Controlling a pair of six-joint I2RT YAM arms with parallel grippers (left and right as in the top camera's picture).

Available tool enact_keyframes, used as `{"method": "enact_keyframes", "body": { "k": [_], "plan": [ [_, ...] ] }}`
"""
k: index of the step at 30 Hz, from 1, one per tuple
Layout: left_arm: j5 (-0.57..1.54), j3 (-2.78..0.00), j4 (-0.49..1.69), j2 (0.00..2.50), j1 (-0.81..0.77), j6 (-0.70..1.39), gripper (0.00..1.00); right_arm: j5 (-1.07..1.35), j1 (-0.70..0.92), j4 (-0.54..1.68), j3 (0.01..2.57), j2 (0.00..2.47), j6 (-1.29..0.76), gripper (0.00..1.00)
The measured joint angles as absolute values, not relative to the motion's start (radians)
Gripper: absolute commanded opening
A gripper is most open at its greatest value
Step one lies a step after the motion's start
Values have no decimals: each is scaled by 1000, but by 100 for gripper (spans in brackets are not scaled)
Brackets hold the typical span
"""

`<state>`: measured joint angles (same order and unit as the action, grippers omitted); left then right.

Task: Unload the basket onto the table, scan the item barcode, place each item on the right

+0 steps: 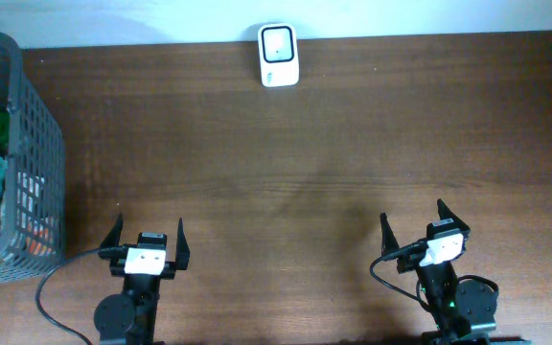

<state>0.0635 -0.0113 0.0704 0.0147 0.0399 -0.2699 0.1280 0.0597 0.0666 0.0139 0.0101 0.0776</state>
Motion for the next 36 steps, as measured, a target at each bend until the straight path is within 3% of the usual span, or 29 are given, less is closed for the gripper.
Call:
{"method": "enact_keyframes", "body": {
  "k": [30,36],
  "plan": [
    [72,-25,64,16,40,-270,99,128,60,67,14,10,78,98],
    [84,-156,78,147,40,-270,99,128,60,67,14,10,78,98]
  ]
}}
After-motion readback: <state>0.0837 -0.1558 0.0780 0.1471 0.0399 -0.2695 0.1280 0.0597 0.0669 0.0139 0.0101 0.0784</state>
